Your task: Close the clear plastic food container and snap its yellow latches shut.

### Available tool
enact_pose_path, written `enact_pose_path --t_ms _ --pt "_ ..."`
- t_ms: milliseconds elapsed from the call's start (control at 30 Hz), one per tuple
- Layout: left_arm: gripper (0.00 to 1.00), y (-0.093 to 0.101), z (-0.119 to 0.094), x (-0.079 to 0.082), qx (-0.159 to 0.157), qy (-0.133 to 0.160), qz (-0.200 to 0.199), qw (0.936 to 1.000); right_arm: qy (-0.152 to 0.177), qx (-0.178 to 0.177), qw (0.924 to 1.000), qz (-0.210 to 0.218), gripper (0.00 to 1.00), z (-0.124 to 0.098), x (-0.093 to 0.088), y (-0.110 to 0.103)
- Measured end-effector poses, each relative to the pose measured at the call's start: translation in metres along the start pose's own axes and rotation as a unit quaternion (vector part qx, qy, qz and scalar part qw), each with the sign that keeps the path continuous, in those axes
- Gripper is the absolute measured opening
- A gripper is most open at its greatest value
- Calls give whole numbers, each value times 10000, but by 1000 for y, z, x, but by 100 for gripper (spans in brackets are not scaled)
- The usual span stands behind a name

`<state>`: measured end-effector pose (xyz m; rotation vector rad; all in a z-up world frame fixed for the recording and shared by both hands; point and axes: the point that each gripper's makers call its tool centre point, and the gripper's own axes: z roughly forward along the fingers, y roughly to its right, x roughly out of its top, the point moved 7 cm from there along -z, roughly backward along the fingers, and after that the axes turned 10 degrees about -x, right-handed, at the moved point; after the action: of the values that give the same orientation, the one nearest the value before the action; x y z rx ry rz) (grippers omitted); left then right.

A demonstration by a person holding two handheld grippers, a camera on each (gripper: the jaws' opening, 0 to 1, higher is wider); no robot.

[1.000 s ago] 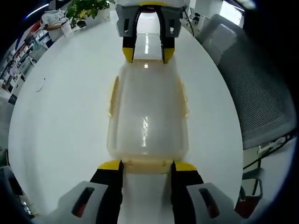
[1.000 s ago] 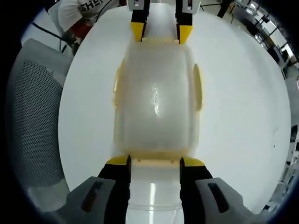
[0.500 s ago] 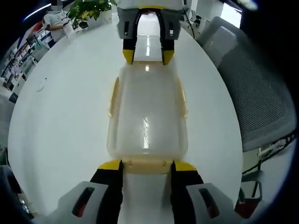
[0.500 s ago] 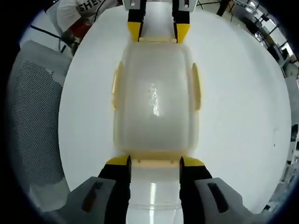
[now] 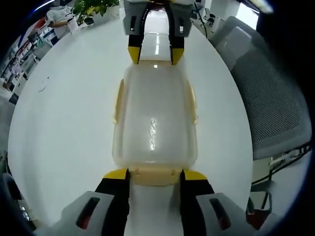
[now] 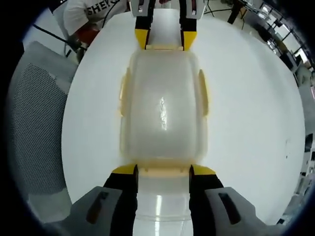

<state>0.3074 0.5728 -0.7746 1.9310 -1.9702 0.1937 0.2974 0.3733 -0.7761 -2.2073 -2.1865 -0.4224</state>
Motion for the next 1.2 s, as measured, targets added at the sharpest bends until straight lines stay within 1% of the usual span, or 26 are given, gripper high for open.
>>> enact_pose_path --t_ms 133,267,367,600,733,900,967,1133,1200 --pt "35 1 -5 1 9 -9 1 10000 21 5 10000 -3 38 -3 1 3" --pt "35 -1 -14 3 83 -11 4 10000 121 1 9999 83 38 -9 2 9" --pt "35 -1 -19 8 70 -46 15 10000 188 42 9998 105 38 -18 1 10" --pt "35 3 -27 19 5 15 86 10000 254 210 9993 203 37 -37 -5 11" --pt "35 5 -34 23 -33 79 89 9999 247 224 9992 205 37 -47 -4 10" --pt "35 9 -42 26 -25 23 101 9999 261 182 9993 219 37 -56 0 8" --pt "35 10 -45 26 -59 2 80 10000 272 164 9993 187 37 -58 1 8" --pt "35 10 -45 28 -28 92 73 9999 215 142 9995 169 37 -57 -2 8" --pt "35 11 -45 30 15 27 56 10000 218 142 9995 175 37 -57 -2 8"
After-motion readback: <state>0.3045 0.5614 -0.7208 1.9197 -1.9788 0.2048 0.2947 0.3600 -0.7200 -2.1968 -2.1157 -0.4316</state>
